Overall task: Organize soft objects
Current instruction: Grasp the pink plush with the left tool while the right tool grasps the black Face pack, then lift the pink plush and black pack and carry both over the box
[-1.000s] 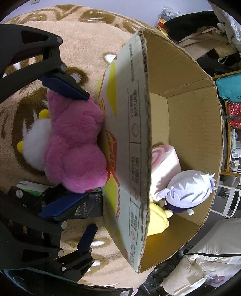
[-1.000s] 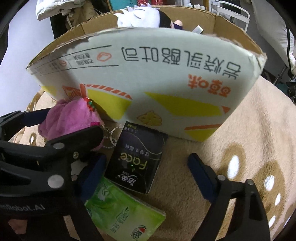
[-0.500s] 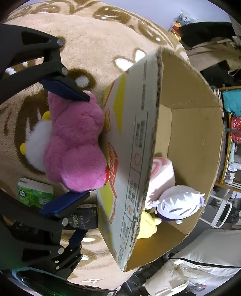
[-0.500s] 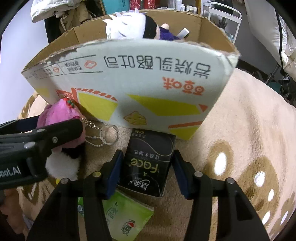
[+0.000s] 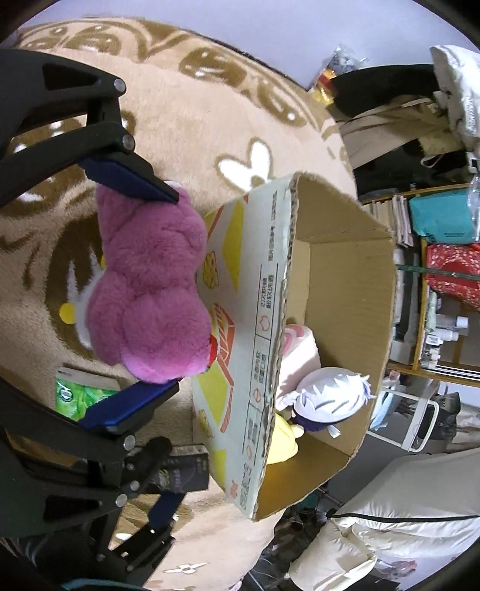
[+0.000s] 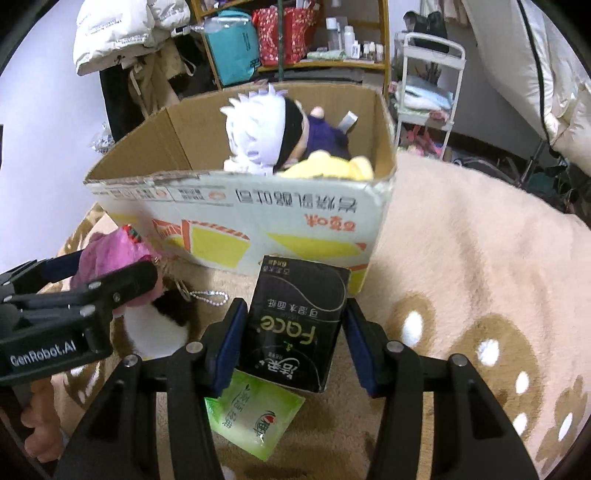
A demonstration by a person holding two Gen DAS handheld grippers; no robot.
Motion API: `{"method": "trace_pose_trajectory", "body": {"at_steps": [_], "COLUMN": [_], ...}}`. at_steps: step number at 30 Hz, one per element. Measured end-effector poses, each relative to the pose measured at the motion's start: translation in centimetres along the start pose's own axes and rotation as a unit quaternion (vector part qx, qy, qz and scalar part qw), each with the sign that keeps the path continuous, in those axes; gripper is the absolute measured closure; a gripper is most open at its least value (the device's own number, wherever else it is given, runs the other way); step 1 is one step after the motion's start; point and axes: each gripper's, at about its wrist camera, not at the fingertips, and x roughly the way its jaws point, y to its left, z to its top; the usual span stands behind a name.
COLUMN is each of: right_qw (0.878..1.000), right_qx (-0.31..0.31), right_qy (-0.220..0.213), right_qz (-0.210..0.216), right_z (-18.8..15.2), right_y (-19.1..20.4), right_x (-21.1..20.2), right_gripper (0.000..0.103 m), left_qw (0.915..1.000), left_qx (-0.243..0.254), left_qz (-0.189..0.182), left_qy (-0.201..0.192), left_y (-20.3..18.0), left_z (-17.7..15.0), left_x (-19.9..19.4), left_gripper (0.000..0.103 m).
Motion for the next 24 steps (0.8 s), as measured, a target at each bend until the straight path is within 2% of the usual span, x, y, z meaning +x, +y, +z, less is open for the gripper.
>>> {"method": "trace_pose_trajectory", "body": {"at_steps": [5,15,24], "right_qw": [1.0,0.996,0.986], "right_qx": [-0.003,0.011,0.007], "right_qy": [-0.025,-0.09,-0.167], "right_qz": [0.004,0.015,0.012], "right_z": [-0.2,0.4,1.1], "right_y": [0.3,-0.1,-0.2], "right_x": [-1.3,-5.9,-9.6], "right_gripper": [0.048,0.048,0.048], "left_qw": [0.9997,0.9959,0.981], "left_qx": [0.004,0.013,0.021], "left_qz": [0.013,0.037,0.048], "left_qy": [-0.018,-0.082,-0.187], "left_y": [-0.6,-0.7,-0.6], "left_z": [0.0,-0.4,-0.5], "left_x": [-1.7,-6.2,-10.4], "left_gripper": [0.013,0.013,0.013]}}
